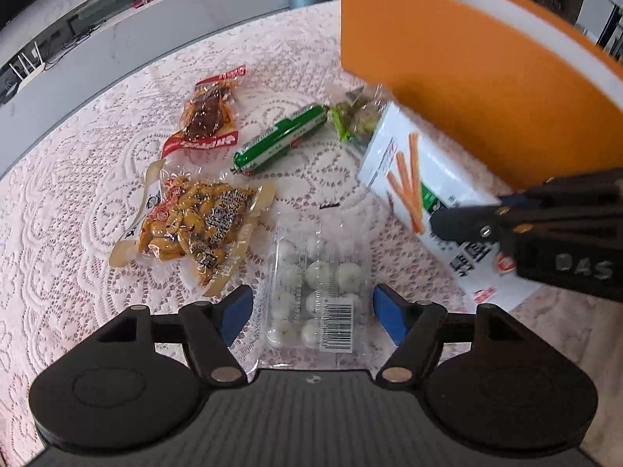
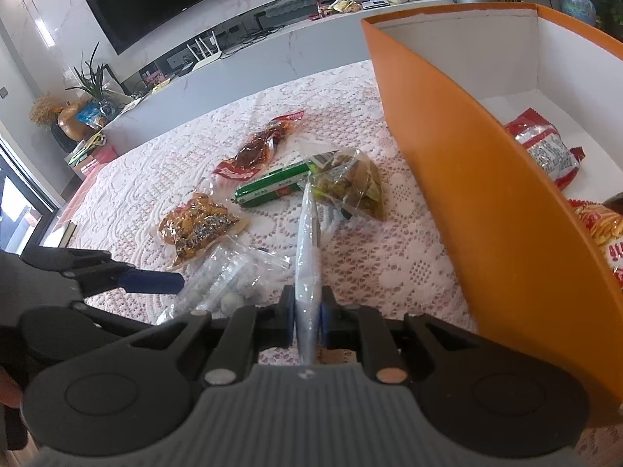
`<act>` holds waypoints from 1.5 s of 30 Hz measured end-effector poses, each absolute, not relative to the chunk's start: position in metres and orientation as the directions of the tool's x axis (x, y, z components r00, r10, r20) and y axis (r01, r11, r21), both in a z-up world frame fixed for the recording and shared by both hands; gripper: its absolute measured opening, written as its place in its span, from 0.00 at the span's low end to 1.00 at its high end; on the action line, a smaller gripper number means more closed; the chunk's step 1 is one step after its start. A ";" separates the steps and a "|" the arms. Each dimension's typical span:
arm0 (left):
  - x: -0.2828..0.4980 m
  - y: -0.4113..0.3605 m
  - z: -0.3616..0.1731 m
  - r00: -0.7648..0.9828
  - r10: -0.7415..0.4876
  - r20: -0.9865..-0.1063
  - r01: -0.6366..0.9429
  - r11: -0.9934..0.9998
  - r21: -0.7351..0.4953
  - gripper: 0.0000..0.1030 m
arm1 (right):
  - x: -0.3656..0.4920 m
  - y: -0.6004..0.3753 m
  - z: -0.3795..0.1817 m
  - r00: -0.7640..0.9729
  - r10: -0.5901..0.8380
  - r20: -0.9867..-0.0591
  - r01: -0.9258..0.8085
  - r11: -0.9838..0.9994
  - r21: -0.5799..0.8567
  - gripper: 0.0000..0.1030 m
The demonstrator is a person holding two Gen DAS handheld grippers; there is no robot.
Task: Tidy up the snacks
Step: 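Carry both packets over the orange box and open both tools to drop them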
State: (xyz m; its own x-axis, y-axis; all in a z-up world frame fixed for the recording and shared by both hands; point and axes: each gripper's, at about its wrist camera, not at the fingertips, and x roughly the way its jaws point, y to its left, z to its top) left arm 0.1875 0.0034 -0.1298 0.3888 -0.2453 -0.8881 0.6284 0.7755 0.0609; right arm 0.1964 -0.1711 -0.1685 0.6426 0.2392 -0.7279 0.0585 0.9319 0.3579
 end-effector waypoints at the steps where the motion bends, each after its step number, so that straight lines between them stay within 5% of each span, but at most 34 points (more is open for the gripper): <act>1: 0.189 0.003 -0.130 0.395 -0.253 -0.883 0.626 0.778 0.057 0.83 | 0.196 -0.171 -0.168 0.647 0.238 -0.725 0.057 0.933 0.357 0.11; 14: 0.194 0.002 -0.130 0.394 -0.261 -0.881 0.582 0.813 0.020 0.59 | 0.200 -0.171 -0.164 0.675 0.219 -0.704 0.046 0.940 0.337 0.07; 31: 0.154 0.004 -0.042 0.505 -0.354 -0.787 0.462 0.881 -0.100 0.58 | 0.153 -0.191 -0.094 0.775 0.229 -0.590 -0.001 0.932 0.362 0.07; 45: 0.142 -0.104 0.028 0.487 -0.481 -0.729 0.567 0.809 -0.156 0.58 | 0.096 -0.280 -0.021 0.858 0.096 -0.505 0.076 0.948 0.310 0.07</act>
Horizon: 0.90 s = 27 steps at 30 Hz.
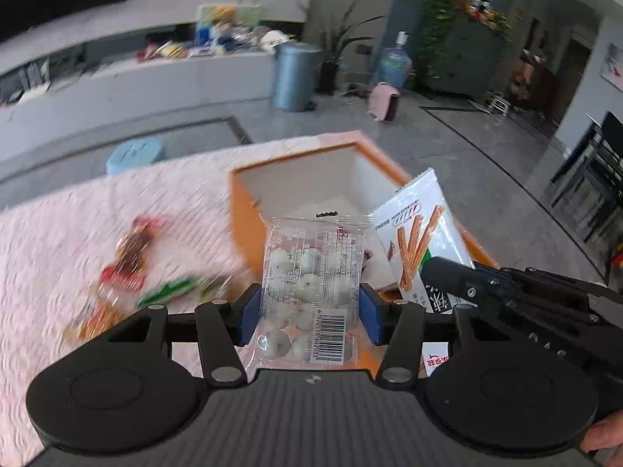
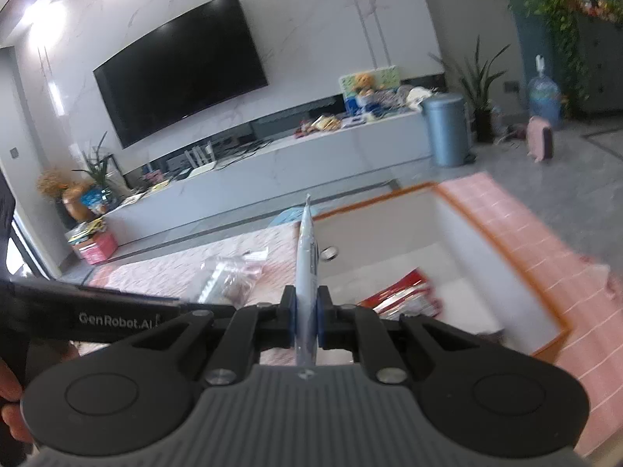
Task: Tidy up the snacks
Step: 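Carry both packets over the orange box and open both tools to drop them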
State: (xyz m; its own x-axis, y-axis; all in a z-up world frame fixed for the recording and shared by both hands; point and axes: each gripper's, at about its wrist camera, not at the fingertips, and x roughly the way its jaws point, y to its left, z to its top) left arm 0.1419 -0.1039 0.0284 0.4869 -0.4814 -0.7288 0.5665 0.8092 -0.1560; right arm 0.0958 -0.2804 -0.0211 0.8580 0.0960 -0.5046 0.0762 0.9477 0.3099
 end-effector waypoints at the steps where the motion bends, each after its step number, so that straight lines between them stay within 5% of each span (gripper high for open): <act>1: 0.142 -0.114 0.030 0.484 -0.487 -0.727 0.579 0.801 -0.151 0.58 | 0.094 -0.288 -0.018 0.860 0.081 -0.505 0.084 0.952 0.295 0.06; 10: 0.163 -0.197 0.017 0.440 -0.465 -0.768 0.667 0.742 -0.068 0.58 | 0.116 -0.352 -0.024 0.821 -0.017 -0.571 0.132 0.978 0.160 0.06; 27: 0.207 -0.258 -0.052 0.375 -0.219 -0.901 0.788 0.587 0.185 0.58 | 0.190 -0.398 -0.085 0.678 -0.035 -0.734 0.086 0.996 0.033 0.06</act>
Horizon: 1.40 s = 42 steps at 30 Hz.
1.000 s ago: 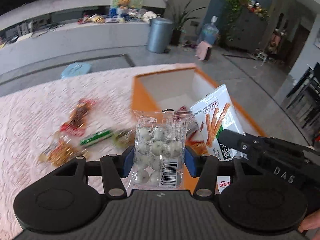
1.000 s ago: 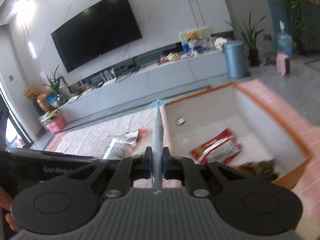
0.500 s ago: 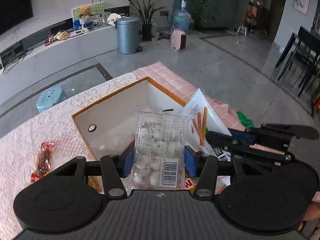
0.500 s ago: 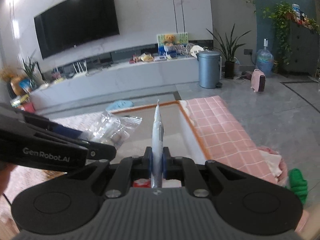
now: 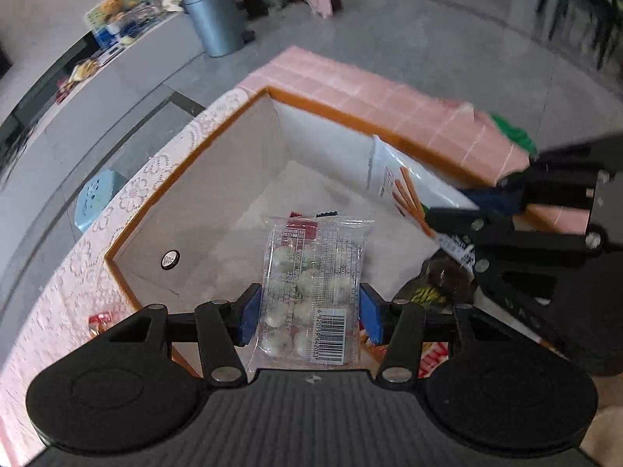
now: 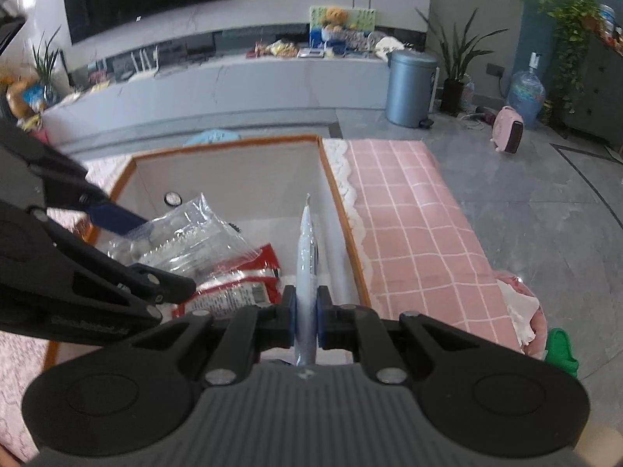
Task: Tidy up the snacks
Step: 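Carry both packets over the orange box and open both tools to drop them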
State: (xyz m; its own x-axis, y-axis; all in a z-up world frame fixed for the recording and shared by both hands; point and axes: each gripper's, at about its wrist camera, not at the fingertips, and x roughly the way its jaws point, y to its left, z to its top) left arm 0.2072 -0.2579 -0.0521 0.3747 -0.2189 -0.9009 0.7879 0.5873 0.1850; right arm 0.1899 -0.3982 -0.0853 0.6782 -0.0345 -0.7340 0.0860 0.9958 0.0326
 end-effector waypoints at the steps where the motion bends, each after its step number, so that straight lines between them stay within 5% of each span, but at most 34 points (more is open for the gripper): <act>1: 0.208 -0.260 -0.055 0.369 -0.209 -0.906 0.796 0.574 0.193 0.58 | 0.193 -0.397 -0.088 0.670 -0.033 -0.741 0.080 0.996 0.028 0.06; 15: 0.217 -0.279 -0.096 0.341 -0.081 -0.937 0.849 0.455 0.269 0.59 | 0.220 -0.384 -0.111 0.595 -0.082 -0.800 0.014 0.996 -0.092 0.07; 27: 0.212 -0.272 -0.092 0.359 -0.056 -0.932 0.840 0.454 0.296 0.72 | 0.222 -0.373 -0.106 0.575 -0.113 -0.811 -0.007 0.990 -0.142 0.08; 42: 0.195 -0.258 -0.046 0.421 -0.123 -0.899 0.816 0.485 0.315 0.72 | 0.207 -0.371 -0.070 0.623 -0.080 -0.778 0.052 0.997 -0.061 0.45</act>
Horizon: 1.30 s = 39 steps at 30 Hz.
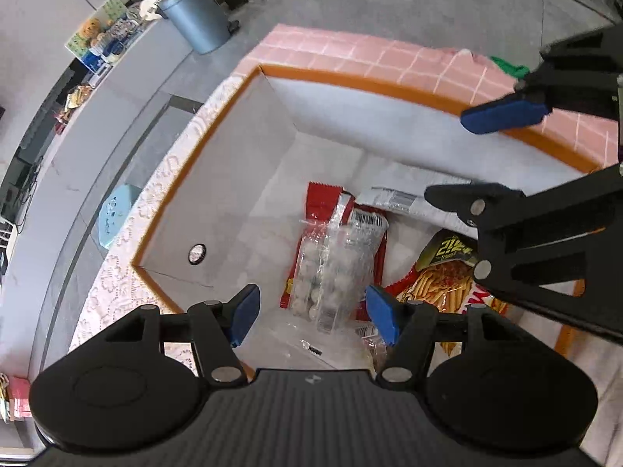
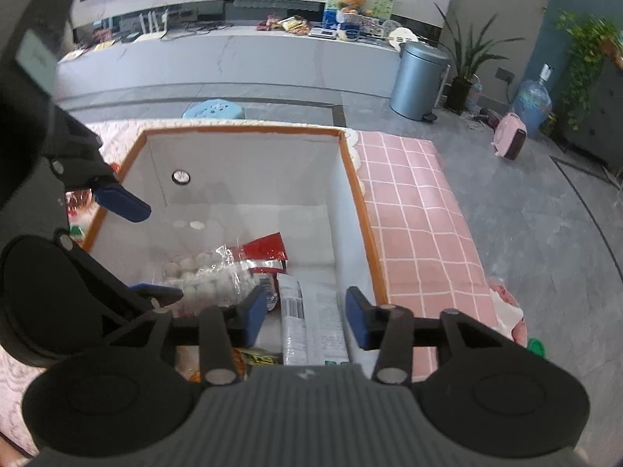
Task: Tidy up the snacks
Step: 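Carry both packets over the orange box and open both tools to drop them, then move both tools back over the remaining snacks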
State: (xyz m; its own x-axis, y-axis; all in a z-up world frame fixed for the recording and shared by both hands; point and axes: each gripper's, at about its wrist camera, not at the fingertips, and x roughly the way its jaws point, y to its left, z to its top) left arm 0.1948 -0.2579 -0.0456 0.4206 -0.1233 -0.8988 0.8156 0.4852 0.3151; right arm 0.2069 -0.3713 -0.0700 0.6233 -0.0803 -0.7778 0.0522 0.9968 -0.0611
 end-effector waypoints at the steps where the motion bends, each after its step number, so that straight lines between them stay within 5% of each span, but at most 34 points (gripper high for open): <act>1: 0.195 -0.256 -0.044 0.425 -0.130 -0.896 0.811 0.493 0.314 0.72 | 0.205 -0.372 -0.067 0.626 -0.081 -0.775 0.062 0.997 -0.054 0.46; 7: 0.186 -0.234 -0.018 0.465 -0.198 -0.863 0.771 0.569 0.285 0.71 | 0.190 -0.372 -0.049 0.665 -0.095 -0.741 0.123 0.992 -0.016 0.54; 22: 0.141 -0.141 0.038 0.652 -0.326 -0.685 0.570 0.806 0.159 0.71 | 0.127 -0.326 -0.026 0.795 -0.096 -0.599 0.263 0.944 0.198 0.57; 28: 0.129 -0.095 0.039 0.724 -0.281 -0.630 0.453 0.882 0.128 0.71 | 0.109 -0.290 -0.030 0.818 -0.081 -0.570 0.255 0.939 0.232 0.57; 39: 0.127 -0.012 0.002 0.724 -0.186 -0.664 0.267 0.964 0.021 0.64 | 0.102 -0.208 -0.053 0.833 0.013 -0.553 0.133 0.965 0.224 0.60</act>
